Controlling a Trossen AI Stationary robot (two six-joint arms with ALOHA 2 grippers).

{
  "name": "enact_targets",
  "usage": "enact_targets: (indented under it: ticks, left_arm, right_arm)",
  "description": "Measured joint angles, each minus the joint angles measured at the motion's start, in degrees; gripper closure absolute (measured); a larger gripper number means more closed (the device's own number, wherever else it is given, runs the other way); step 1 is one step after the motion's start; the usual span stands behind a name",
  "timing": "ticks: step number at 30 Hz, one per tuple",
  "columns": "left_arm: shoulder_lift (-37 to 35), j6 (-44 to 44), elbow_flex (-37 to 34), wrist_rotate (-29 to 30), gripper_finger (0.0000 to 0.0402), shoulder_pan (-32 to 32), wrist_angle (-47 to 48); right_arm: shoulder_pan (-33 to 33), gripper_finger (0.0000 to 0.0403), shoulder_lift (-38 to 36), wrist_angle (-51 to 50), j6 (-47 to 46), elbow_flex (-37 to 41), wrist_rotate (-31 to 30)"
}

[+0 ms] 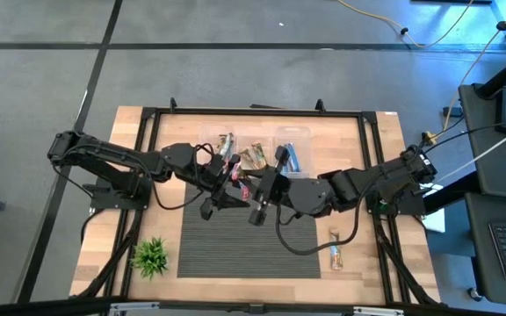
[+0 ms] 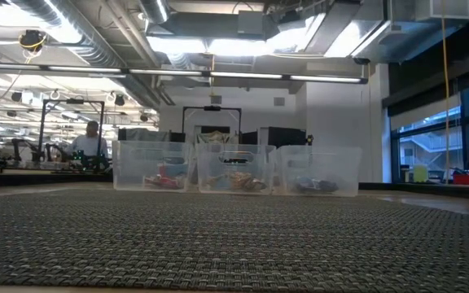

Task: Pick and place Granola Bars by type
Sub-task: Put the red granola bar into the left transparent bin

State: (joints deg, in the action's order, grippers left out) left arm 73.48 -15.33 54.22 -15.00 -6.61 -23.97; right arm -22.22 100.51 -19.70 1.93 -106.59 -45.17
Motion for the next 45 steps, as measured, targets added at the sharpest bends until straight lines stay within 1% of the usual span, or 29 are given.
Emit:
enact_targets:
  ticks: [5, 9, 14, 17, 21, 25, 29, 33, 35, 38, 42, 45]
  left_arm:
    - [0.01, 0.02, 0.0, 0.26, 0.0207, 0.83, -1.16]
    - [0.01, 0.0, 0.02, 0.21, 0.0209, 2.09, -1.21]
    - [0.01, 0.0, 0.04, 0.22, 0.0208, 3.56, -1.2]
    - [0.01, 1.32, 0.04, -0.06, 0.021, 4.02, -1.2]
    - [0.0, 3.08, 0.04, -0.07, 0.0225, 4.11, -1.18]
    - [0.01, 4.06, 0.04, -0.09, 0.0249, 4.11, -1.16]
    - [0.01, 4.11, 0.04, -0.12, 0.0274, 4.42, -1.11]
    - [0.0, 4.11, 0.04, -0.22, 0.0289, 5.39, -0.03]
    - [-0.01, 4.09, 0.1, -0.36, 0.0292, 5.95, 0.64]
    - [-0.05, 4.1, 0.11, -0.28, 0.0293, 6.77, 1.63]
    - [-0.01, 3.92, 0.11, 0.07, 0.0291, 7.86, 3.29]
    - [-0.01, 3.9, 0.11, 0.53, 0.0293, 9.11, 5.98]
  right_arm:
    - [0.07, 0.0331, 0.0, 0.09, -1.53, 0.0, -0.09]
    - [0.06, 0.0331, 0.0, -0.07, -1.64, 0.0, 1.6]
    - [-0.17, 0.0331, 0.0, -0.18, -1.81, 0.0, 2.21]
    - [-0.15, 0.0331, 0.0, -1.16, -3.37, 0.0, 2.23]
    - [-0.13, 0.0331, 0.0, -3.04, -4.49, 0.01, 2.23]
    - [-0.13, 0.0331, 0.0, -3.08, -4.41, 0.02, 2.23]
    - [-0.13, 0.0331, 0.0, -3.43, -3.2, 0.02, 2.25]
    - [-0.12, 0.0327, 0.0, -4.13, -4.18, 0.02, 2.23]
    - [-0.13, 0.0315, 0.0, -4.23, -4.88, 0.02, 2.22]
    - [-0.13, 0.0283, 0.0, -4.45, -5.96, 0.02, 1.14]
    - [-0.15, 0.0226, -0.11, -7.07, -7.92, 0.02, -2.39]
    - [-0.29, 0.0187, -0.56, -9.61, -8.47, -0.52, -6.66]
